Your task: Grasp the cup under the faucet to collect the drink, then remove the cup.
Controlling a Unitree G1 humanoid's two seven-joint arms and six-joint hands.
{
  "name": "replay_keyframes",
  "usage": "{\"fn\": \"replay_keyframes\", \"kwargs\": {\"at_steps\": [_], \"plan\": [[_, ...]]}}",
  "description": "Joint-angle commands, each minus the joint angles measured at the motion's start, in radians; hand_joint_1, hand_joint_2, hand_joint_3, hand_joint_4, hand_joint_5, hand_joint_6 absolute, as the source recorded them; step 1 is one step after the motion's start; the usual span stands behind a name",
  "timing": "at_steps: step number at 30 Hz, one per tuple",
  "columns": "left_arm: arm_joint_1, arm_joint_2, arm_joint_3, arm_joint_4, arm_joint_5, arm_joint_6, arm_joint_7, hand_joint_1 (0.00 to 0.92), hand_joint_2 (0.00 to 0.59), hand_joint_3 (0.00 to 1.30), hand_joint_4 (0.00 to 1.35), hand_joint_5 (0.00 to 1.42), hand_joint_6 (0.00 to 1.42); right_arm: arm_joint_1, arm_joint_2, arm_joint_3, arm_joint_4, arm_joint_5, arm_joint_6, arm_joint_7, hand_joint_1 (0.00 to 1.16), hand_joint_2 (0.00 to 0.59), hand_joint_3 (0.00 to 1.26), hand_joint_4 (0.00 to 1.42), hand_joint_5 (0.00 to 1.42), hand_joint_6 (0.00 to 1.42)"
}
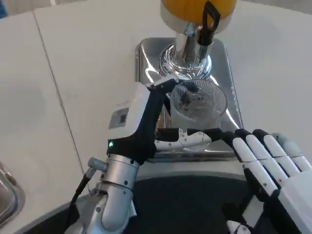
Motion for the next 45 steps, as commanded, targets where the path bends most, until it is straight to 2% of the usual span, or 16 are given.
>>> {"fn": "replay_keyframes", "kwargs": {"at_steps": [1,6,12,21,38,43,45], "plan": [[-0.076,-0.021,-0.007,0.079,-0.007,-0.005,0.065,0.674,0.000,1.12,1.08,1.37,1.42,-0.008,-0.003,-0.005,-0.036,0.000,0.021,0.031,0.07,0.523,0.00,0.00,0.00,0.00],[-0.147,-0.025,-0.009,0.192,-0.005,0.006,0.122,0.674,0.000,1.12,1.08,1.37,1.42,-0.022,0.011,0.012,-0.052,-0.016,0.039,0.058,0.07,0.522,0.00,0.00,0.00,0.00],[-0.188,-0.029,-0.012,0.264,-0.010,0.014,0.174,0.674,0.000,1.12,1.08,1.37,1.42,-0.028,0.014,0.020,-0.056,-0.024,0.059,0.071,0.07,0.522,0.00,0.00,0.00,0.00],[-0.231,-0.077,-0.031,0.339,-0.012,0.055,0.246,0.678,0.000,1.12,1.05,1.36,1.42,-0.035,0.014,0.012,-0.081,-0.014,0.090,0.098,0.07,0.522,0.00,0.00,0.00,0.00],[-0.247,-0.093,-0.084,0.386,0.008,0.116,0.329,0.683,0.000,1.12,1.01,1.34,1.42,-0.017,0.026,-0.012,-0.099,0.009,0.111,0.096,0.07,0.533,0.00,0.00,0.00,0.00],[-0.251,-0.096,-0.086,0.399,0.004,0.124,0.342,0.683,0.000,1.08,1.02,1.31,1.42,-0.016,0.031,-0.007,-0.099,0.003,0.110,0.097,0.08,0.530,0.00,0.00,0.00,0.00],[-0.250,-0.097,-0.085,0.400,0.000,0.124,0.341,0.670,0.000,1.03,1.03,1.26,1.42,-0.017,0.032,-0.006,-0.099,0.002,0.110,0.098,0.08,0.530,0.00,0.00,0.00,0.00]]}}
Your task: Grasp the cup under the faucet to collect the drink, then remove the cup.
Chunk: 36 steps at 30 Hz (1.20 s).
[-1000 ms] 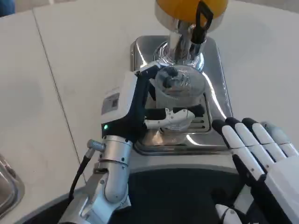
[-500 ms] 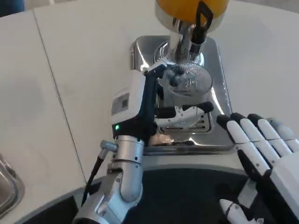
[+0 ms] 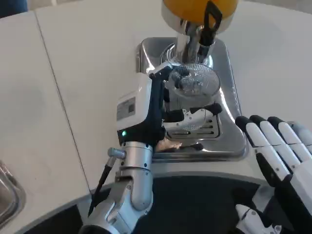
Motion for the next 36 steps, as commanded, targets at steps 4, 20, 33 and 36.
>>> {"fn": "replay_keyframes", "kwargs": {"at_steps": [4,20,33,36], "plan": [[-0.010,-0.003,-0.010,0.019,-0.010,0.000,0.005,0.636,0.000,0.83,0.92,1.13,1.38,0.000,0.004,0.002,-0.004,-0.003,0.007,0.009,0.09,0.529,0.00,0.00,0.00,0.00],[-0.001,0.025,-0.020,-0.004,-0.036,-0.017,-0.044,0.294,0.026,0.31,0.26,0.74,0.91,-0.007,0.013,0.012,-0.011,0.002,0.012,0.013,0.03,0.495,0.00,0.00,0.00,0.00],[0.062,0.086,-0.004,-0.128,-0.057,-0.044,-0.102,0.109,0.000,0.20,0.12,0.54,0.57,-0.006,0.010,0.018,-0.005,0.007,-0.001,-0.001,0.01,0.497,0.00,0.00,0.00,0.00],[0.098,0.132,0.017,-0.197,-0.069,-0.044,-0.135,0.089,0.000,0.18,0.10,0.51,0.51,0.000,0.009,0.026,-0.008,0.005,-0.016,-0.010,0.01,0.485,0.00,0.00,0.00,0.00]]}}
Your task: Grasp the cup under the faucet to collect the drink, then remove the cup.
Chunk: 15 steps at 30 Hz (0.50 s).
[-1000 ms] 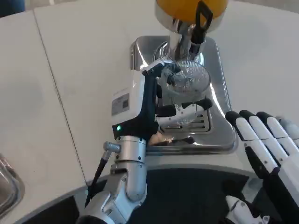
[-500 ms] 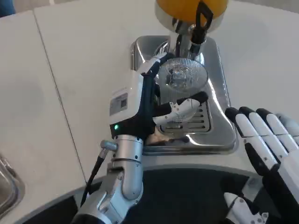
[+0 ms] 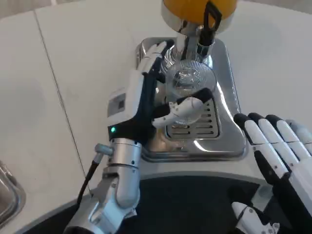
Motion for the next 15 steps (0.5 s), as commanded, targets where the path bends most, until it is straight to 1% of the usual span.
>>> {"fn": "replay_keyframes", "kwargs": {"at_steps": [1,2,3,6,8,11,13,15], "plan": [[0.065,0.058,0.022,-0.104,-0.010,-0.010,-0.049,0.087,0.000,0.18,0.10,0.50,0.51,0.015,-0.003,0.008,-0.008,0.003,-0.025,-0.017,0.01,0.484,0.00,0.00,0.00,0.00],[0.080,0.071,0.028,-0.133,-0.011,-0.006,-0.059,0.077,0.000,0.17,0.09,0.50,0.51,0.017,0.000,0.010,-0.008,0.002,-0.027,-0.020,0.01,0.484,0.00,0.00,0.00,0.00],[0.102,0.095,0.037,-0.172,-0.010,-0.006,-0.075,0.072,0.000,0.16,0.09,0.50,0.50,0.020,0.003,0.012,-0.008,0.001,-0.029,-0.024,0.01,0.484,0.00,0.00,0.00,0.00],[0.156,0.147,0.063,-0.268,-0.007,-0.002,-0.115,0.037,0.000,0.12,0.07,0.46,0.42,0.030,0.017,0.022,-0.009,0.001,-0.032,-0.033,0.01,0.483,0.00,0.00,0.00,0.00],[0.193,0.181,0.086,-0.330,-0.010,0.000,-0.141,0.029,0.000,0.09,0.06,0.42,0.39,0.037,0.027,0.029,-0.015,0.005,-0.029,-0.038,0.01,0.483,0.00,0.00,0.00,0.00],[0.292,0.270,0.148,-0.471,-0.013,-0.001,-0.199,0.010,0.000,0.02,0.01,0.36,0.32,0.045,0.051,0.030,-0.023,0.013,-0.031,-0.048,0.01,0.483,0.00,0.00,0.00,0.00],[0.341,0.303,0.179,-0.535,-0.017,0.004,-0.235,0.003,0.000,0.00,0.00,0.33,0.30,0.046,0.066,0.027,-0.023,0.020,-0.033,-0.047,0.01,0.483,0.00,0.00,0.00,0.00],[0.424,0.349,0.226,-0.626,-0.029,0.015,-0.290,0.006,0.001,0.00,0.00,0.30,0.27,0.047,0.090,0.024,-0.023,0.047,-0.028,-0.046,0.01,0.486,0.00,0.00,0.00,0.00]]}}
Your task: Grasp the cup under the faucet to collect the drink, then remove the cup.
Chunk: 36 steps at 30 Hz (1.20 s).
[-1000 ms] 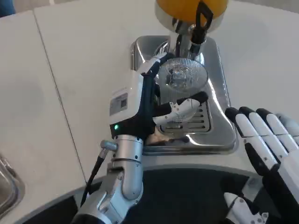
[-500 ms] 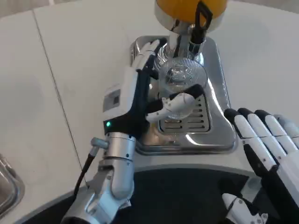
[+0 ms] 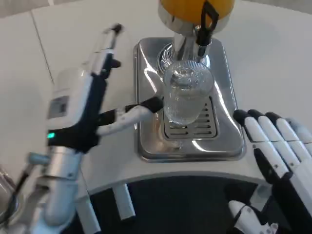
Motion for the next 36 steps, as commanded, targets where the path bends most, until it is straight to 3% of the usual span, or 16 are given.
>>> {"fn": "replay_keyframes", "kwargs": {"at_steps": [1,8,11,14,18,21,27,32,36], "plan": [[0.170,0.090,0.089,-0.186,-0.020,0.020,-0.117,0.007,0.000,0.00,0.00,0.29,0.26,0.013,0.043,-0.008,-0.015,0.052,-0.002,-0.009,0.01,0.487,0.00,0.00,0.00,0.00],[0.382,0.149,0.206,-0.424,0.025,0.094,-0.239,0.000,0.000,0.00,0.00,0.11,0.13,-0.069,0.129,-0.020,-0.015,0.129,0.042,0.048,0.02,0.494,0.00,0.00,0.00,0.00],[0.489,0.178,0.235,-0.542,0.114,0.120,-0.289,0.000,0.001,0.00,0.00,0.02,0.06,-0.164,0.202,0.000,-0.015,0.159,0.146,0.105,0.02,0.496,0.00,0.00,0.00,0.00],[0.557,0.176,0.244,-0.605,0.185,0.129,-0.309,0.000,0.000,0.00,0.00,0.00,0.02,-0.235,0.251,0.027,-0.015,0.159,0.236,0.138,0.02,0.497,0.00,0.00,0.00,0.00],[0.621,0.157,0.241,-0.646,0.235,0.123,-0.301,0.000,0.000,0.00,0.00,0.00,0.00,-0.338,0.279,0.078,-0.015,0.140,0.374,0.156,0.02,0.502,0.00,0.00,0.00,0.00],[0.650,0.153,0.235,-0.656,0.236,0.113,-0.310,0.000,0.000,0.00,0.00,0.00,0.00,-0.426,0.272,0.103,-0.015,0.133,0.497,0.166,0.02,0.506,0.00,0.00,0.00,0.00],[0.684,0.139,0.223,-0.661,0.247,0.109,-0.324,0.000,0.000,0.00,0.00,0.00,0.00,-0.586,0.200,0.135,-0.015,0.108,0.689,0.190,0.02,0.509,0.00,0.00,0.00,0.00],[0.693,0.123,0.232,-0.654,0.247,0.104,-0.309,0.000,0.000,0.00,0.00,0.00,0.00,-0.681,0.136,0.128,-0.006,0.119,0.774,0.205,0.03,0.510,0.00,0.00,0.00,0.00],[0.711,0.114,0.216,-0.652,0.262,0.100,-0.313,0.000,0.000,0.00,0.00,0.00,0.00,-0.722,0.094,0.103,-0.002,0.155,0.791,0.224,0.03,0.510,0.00,0.00,0.00,0.00]]}}
